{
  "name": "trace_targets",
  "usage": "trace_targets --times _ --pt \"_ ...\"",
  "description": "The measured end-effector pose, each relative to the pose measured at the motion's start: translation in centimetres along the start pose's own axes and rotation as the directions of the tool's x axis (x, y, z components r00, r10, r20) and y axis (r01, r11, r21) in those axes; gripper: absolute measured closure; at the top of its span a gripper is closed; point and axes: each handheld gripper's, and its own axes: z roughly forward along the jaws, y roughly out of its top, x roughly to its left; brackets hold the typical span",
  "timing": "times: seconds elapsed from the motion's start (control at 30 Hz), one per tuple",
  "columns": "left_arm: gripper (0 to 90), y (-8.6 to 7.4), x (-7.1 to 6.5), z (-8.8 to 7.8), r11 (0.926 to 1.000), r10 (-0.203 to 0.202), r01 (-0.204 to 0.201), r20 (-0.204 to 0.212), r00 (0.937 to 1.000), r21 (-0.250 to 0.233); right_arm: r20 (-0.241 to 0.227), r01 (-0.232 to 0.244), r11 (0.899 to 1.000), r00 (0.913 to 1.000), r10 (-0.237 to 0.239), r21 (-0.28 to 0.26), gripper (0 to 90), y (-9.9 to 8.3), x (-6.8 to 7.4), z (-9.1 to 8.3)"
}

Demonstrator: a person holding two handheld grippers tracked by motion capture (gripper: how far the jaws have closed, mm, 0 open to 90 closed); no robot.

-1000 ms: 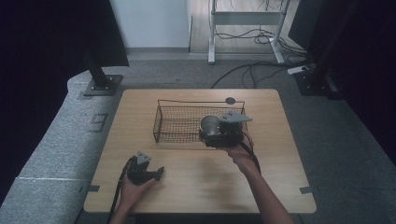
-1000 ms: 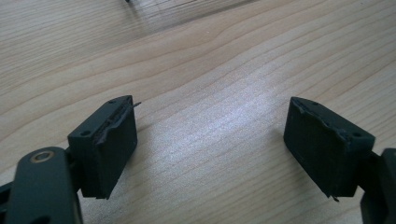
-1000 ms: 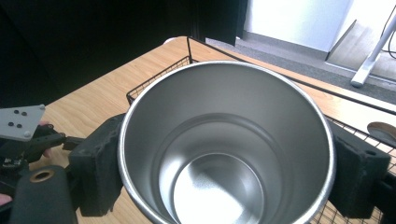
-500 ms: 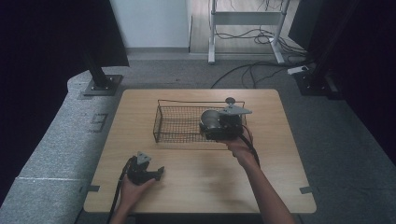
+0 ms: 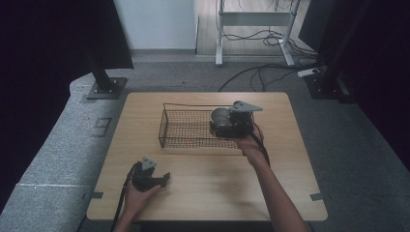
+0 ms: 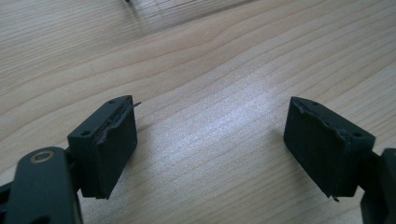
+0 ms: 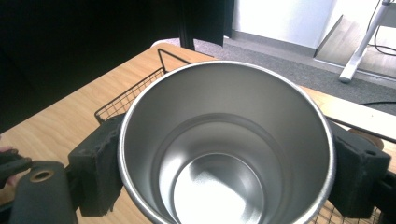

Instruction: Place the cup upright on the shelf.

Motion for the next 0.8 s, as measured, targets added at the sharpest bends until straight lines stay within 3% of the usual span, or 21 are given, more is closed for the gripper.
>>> trace_targets --times 0.8 --pt "17.4 0.0 0.0 0.0 1.0000 -0.001 0.001 0.001 1.0000 -0.001 0.025 -0.011 0.999 0.9996 0.010 0.040 14.1 0.8 -1.5 2.2"
